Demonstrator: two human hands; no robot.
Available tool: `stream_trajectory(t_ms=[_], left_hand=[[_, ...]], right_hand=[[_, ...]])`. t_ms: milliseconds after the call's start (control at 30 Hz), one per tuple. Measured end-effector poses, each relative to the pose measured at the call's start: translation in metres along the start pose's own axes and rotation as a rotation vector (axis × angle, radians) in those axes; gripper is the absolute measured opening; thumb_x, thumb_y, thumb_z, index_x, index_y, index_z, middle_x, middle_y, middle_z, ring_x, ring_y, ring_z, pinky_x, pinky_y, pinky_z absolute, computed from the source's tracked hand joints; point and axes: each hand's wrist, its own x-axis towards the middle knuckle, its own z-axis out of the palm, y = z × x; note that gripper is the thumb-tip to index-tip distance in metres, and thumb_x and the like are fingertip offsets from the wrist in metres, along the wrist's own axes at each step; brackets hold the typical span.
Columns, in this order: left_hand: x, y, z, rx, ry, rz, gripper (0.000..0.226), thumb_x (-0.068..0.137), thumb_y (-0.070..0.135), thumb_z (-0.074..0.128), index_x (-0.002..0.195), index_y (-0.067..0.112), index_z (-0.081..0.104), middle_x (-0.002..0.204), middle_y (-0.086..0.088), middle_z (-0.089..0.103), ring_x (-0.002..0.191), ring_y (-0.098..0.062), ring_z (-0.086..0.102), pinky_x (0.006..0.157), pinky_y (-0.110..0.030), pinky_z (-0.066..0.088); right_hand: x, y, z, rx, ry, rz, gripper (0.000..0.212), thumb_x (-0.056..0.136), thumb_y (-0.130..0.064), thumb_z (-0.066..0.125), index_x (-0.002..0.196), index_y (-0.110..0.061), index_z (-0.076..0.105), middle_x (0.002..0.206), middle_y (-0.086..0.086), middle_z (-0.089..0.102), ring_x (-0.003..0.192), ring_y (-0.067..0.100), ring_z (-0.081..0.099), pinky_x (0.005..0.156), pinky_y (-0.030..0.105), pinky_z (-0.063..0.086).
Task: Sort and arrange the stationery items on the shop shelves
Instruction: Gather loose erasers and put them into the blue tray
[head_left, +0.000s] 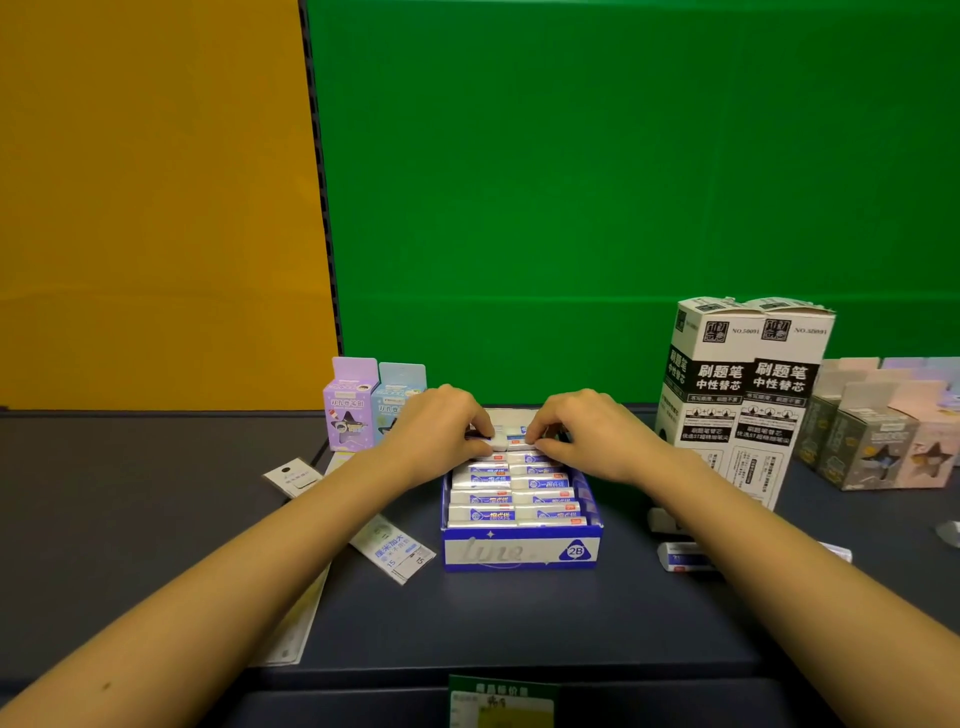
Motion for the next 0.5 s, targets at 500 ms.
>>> stream_trajectory(t_ms=[500], left_hand=[[-0.019, 0.031, -0.033, -0.091, 0.044, 0.165, 0.028, 0.089, 0.034, 0.051, 0.111, 0.022, 0.062, 0.111, 0.005, 0.065, 0.103, -0.015, 0.057, 0.082, -0.03, 0.044]], right_hand=[[-0.054, -0.01, -0.038, 0.074, 0.113, 0.039, 0.021, 0.089, -0.02, 0.055, 0.104, -0.023, 0.068, 0.099, -0.007, 0.066, 0.084, 0.006, 0.057, 0.074, 0.015, 0.044]])
